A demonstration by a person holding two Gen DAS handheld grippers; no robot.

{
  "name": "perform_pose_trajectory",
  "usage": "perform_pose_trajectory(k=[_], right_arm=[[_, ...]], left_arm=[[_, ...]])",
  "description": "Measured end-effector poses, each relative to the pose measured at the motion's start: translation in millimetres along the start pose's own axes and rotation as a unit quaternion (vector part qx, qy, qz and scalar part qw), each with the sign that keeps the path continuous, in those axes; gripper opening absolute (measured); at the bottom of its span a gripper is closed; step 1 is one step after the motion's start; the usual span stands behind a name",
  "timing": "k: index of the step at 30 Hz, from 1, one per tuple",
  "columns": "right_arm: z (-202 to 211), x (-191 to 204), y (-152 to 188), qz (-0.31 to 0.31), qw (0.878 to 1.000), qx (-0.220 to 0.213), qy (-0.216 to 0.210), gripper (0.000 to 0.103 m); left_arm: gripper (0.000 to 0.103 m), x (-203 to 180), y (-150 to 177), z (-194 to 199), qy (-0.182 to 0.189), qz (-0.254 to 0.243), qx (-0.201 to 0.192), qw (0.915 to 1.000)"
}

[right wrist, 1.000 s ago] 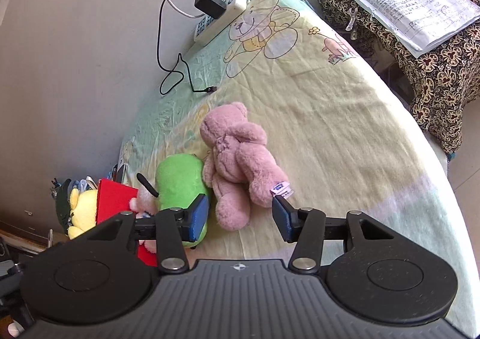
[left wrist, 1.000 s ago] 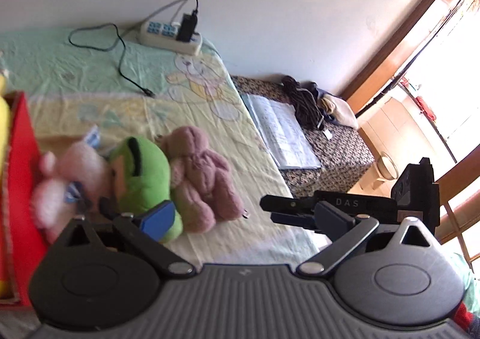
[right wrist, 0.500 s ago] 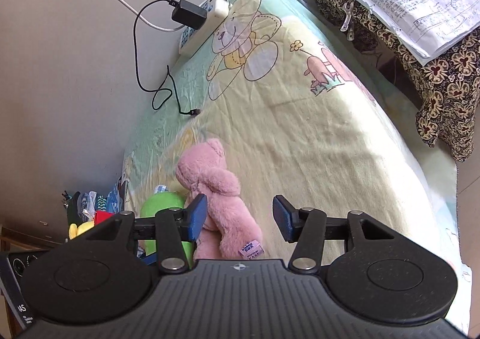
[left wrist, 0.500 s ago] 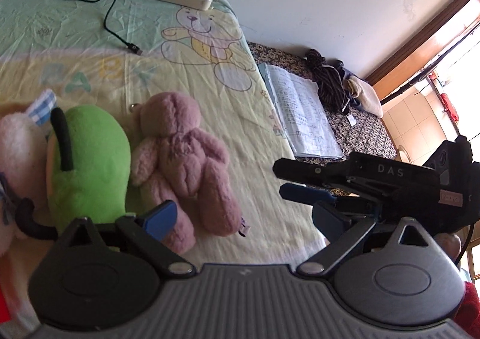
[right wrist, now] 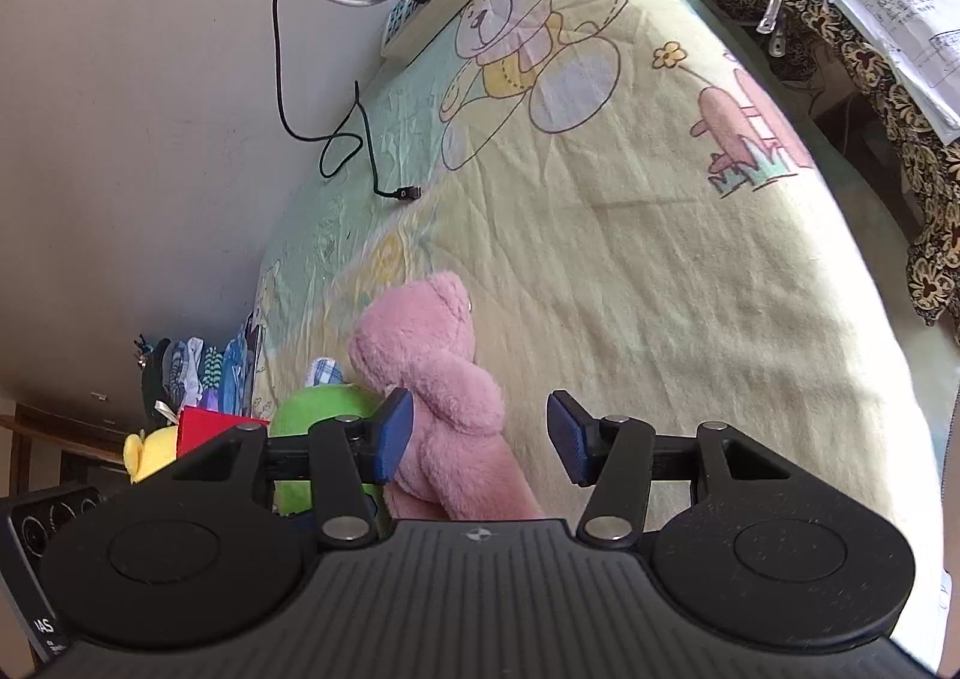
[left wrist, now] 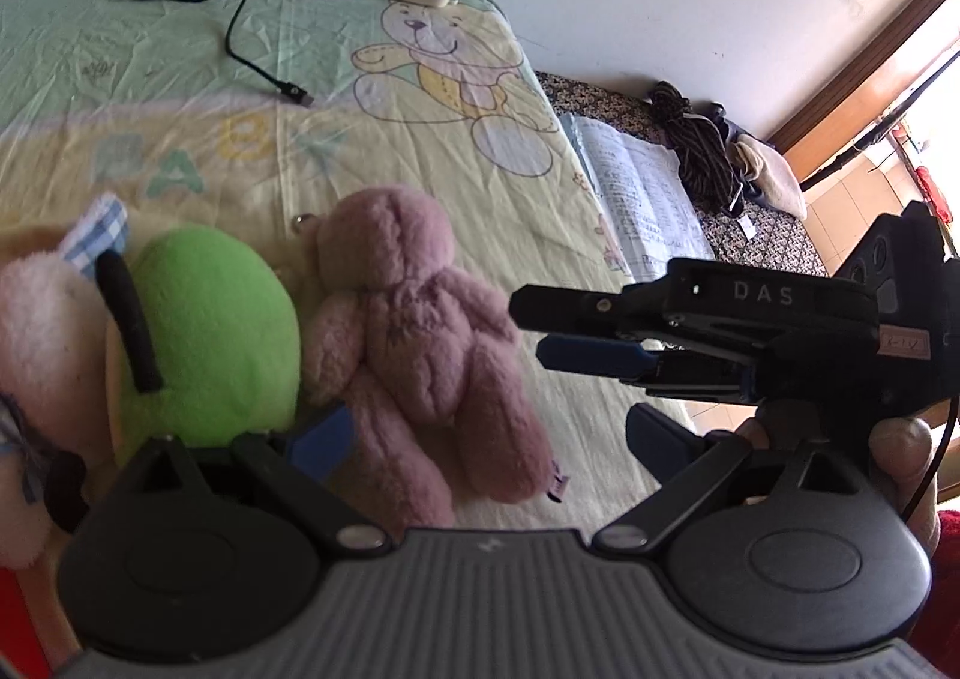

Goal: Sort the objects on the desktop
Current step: 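Move the right tool toward the pink teddy bear plush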

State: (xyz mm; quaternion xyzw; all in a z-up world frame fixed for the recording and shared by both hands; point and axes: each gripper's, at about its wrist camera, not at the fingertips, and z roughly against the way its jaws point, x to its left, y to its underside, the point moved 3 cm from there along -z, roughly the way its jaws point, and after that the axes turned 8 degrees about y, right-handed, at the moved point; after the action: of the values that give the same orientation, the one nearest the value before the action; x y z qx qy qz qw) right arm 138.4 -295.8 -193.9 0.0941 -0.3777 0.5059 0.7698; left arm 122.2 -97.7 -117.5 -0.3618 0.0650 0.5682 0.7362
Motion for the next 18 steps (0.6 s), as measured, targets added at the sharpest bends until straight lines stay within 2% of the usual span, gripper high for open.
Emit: perform_pose_trajectory(k=[8, 12, 15, 18], right_arm=[[-34.8, 14.1, -2.5, 0.033, 0.998, 0.034, -0.032, 0.05], [-42.8, 17.3, 1.4, 0.025, 0.996, 0.06, -0.06, 0.04], [-35.7, 14.8, 1.8, 0.017, 0.996, 0.058, -0.067, 0.036], [-23.9, 9.4, 4.6, 0.008, 0.996, 0.058, -0.065, 0.036]], left_arm=[[0.101, 0.2, -7.6, -8.4, -0.012, -0.022, 0.004, 0.9997], [0.101, 0.6, -8.4, -9.6, -0.01, -0.025, 0.005, 0.9996], [0.101, -1.1, -6.7, -9.3, 0.005, -0.02, 0.012, 0.9997], [0.101, -8.7, -2.0, -10.3, 0.036, -0.015, 0.027, 0.9989]])
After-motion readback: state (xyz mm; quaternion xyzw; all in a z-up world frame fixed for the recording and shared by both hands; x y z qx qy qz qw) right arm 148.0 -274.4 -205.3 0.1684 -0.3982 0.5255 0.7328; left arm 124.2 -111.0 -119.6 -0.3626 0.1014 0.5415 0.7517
